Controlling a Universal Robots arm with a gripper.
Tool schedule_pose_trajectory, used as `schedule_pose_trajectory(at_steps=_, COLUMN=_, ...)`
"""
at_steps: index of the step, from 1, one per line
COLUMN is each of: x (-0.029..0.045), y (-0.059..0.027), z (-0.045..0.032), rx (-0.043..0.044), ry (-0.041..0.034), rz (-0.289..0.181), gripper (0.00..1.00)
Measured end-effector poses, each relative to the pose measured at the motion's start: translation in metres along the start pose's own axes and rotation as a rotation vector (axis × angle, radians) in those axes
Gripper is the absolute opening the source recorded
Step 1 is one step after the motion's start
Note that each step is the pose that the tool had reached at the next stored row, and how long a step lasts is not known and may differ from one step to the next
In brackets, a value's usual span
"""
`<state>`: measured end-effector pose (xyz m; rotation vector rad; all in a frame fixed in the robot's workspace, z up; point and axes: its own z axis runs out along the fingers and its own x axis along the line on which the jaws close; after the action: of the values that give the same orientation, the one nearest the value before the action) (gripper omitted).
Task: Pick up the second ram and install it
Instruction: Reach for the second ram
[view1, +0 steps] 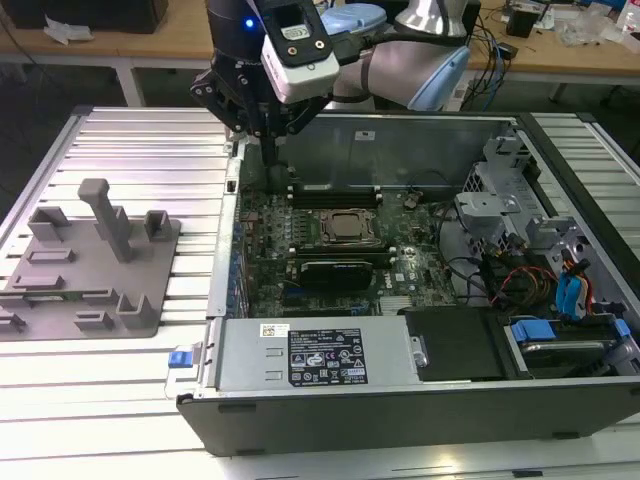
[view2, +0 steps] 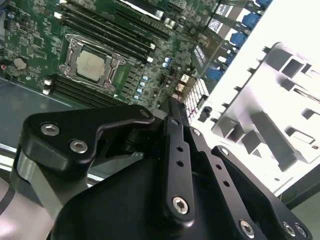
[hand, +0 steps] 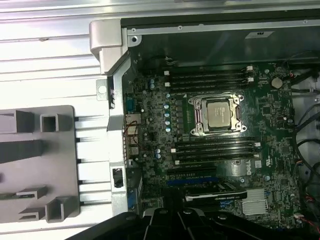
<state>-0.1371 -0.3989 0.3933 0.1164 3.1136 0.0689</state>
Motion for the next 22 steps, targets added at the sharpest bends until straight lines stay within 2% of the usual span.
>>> schedule_pose_trajectory(at_steps=2, x=0.0095, y=-0.0007, z=-0.0003, rx=0.0000, ry=0.0000, rz=0.000, gripper=0.08)
schedule_pose_trajectory(at_steps=7, x=0.0194, y=-0.0014, z=-0.0005, rx=0.0000, ry=0.0001, rz=0.000, gripper=0.08)
schedule_pose_trajectory(at_steps=18, x=0.0638, y=-0.0047, z=-0.0016, rx=0.0000, ry=0.0000, rz=0.000, gripper=0.08)
schedule_pose_trajectory(at_steps=22, x=0.0762, y=-0.0056, z=-0.0019, rx=0.0000, ry=0.0000, rz=0.000, gripper=0.08)
